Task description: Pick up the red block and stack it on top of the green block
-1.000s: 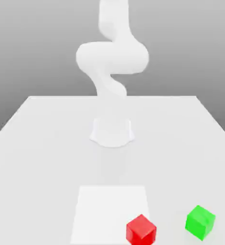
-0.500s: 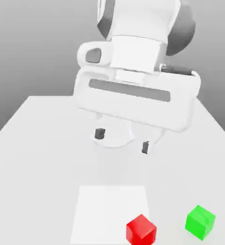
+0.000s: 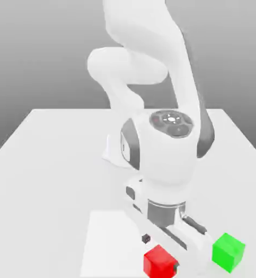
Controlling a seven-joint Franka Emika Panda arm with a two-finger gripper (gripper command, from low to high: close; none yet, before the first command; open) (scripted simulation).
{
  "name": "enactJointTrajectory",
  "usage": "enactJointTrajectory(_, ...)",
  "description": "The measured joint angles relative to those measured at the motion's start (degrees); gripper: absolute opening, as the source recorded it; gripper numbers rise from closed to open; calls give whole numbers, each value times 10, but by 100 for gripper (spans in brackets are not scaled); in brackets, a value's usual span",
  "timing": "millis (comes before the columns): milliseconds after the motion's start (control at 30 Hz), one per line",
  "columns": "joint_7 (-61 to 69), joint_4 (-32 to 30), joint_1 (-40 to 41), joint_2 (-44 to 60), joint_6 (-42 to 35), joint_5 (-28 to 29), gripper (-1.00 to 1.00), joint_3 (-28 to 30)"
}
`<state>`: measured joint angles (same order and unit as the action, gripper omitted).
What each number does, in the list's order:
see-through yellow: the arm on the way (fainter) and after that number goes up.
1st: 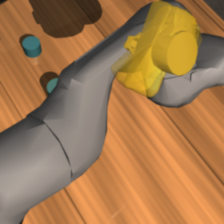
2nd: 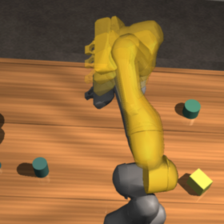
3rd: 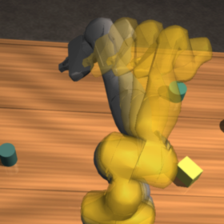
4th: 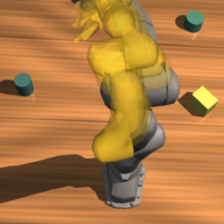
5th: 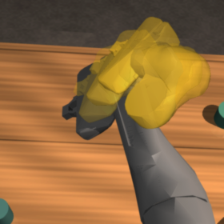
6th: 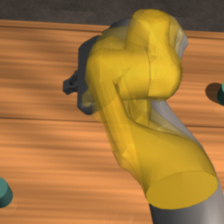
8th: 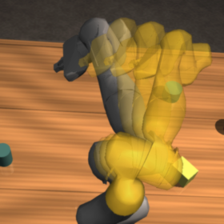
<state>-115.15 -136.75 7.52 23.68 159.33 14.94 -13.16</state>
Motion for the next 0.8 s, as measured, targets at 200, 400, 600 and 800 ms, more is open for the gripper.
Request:
enactJointTrajectory(200, -1, 0, -1, 3, 3, 1, -100, 1)
enactJointTrajectory(400, 28, -14, 3, -94, -78, -57, -100, -53)
enactJointTrajectory(600, -35, -5, -80, -101, -98, -41, -100, -110)
enactJointTrajectory(800, -69, -1, -110, -46, -52, 5, 100, -79)
